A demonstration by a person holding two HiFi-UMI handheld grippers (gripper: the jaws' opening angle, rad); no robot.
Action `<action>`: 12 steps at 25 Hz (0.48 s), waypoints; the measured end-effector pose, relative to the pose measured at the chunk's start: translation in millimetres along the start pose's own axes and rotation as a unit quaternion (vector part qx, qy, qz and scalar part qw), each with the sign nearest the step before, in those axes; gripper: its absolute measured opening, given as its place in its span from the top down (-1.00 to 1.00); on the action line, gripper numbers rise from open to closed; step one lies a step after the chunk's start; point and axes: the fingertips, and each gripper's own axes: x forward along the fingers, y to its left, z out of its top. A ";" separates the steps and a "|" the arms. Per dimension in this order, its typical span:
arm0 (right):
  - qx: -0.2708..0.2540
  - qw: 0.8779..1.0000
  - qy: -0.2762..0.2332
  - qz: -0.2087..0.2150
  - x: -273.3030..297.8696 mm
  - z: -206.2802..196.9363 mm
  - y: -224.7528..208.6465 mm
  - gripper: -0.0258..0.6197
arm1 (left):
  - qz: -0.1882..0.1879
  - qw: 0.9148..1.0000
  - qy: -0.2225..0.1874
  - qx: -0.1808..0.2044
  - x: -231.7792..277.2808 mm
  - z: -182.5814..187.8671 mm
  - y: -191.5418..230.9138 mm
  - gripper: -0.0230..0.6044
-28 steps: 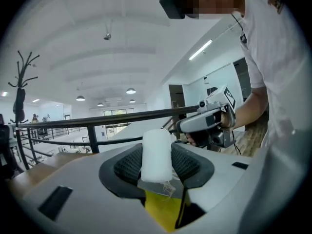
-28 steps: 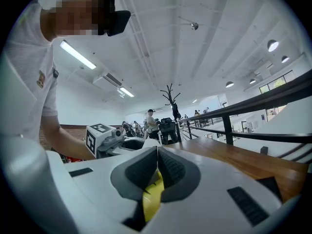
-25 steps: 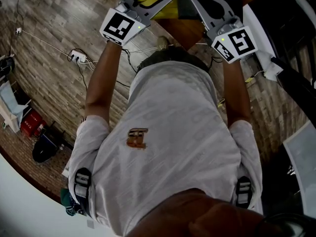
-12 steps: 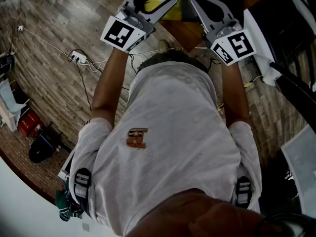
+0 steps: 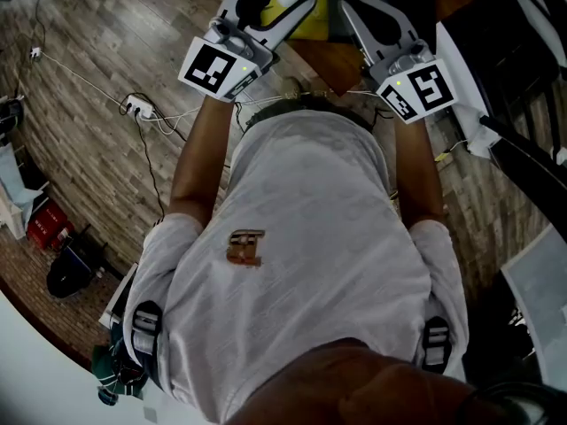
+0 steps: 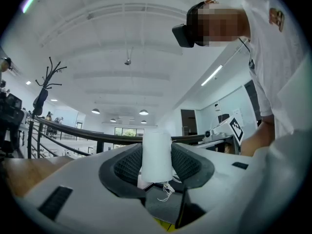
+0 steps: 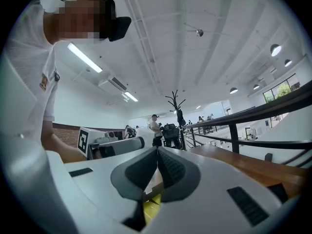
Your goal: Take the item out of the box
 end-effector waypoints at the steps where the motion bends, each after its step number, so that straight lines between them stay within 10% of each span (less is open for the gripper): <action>1: 0.000 1.000 -0.001 0.000 -0.4 0.5 1.0 0.83 | 0.000 1.000 -0.001 0.001 -0.6 1.4 -0.8 0.29; 12: -0.004 1.000 -0.007 0.005 -7.8 0.8 10.7 0.83 | 0.000 1.000 -0.010 0.008 -6.5 7.5 -9.7 0.29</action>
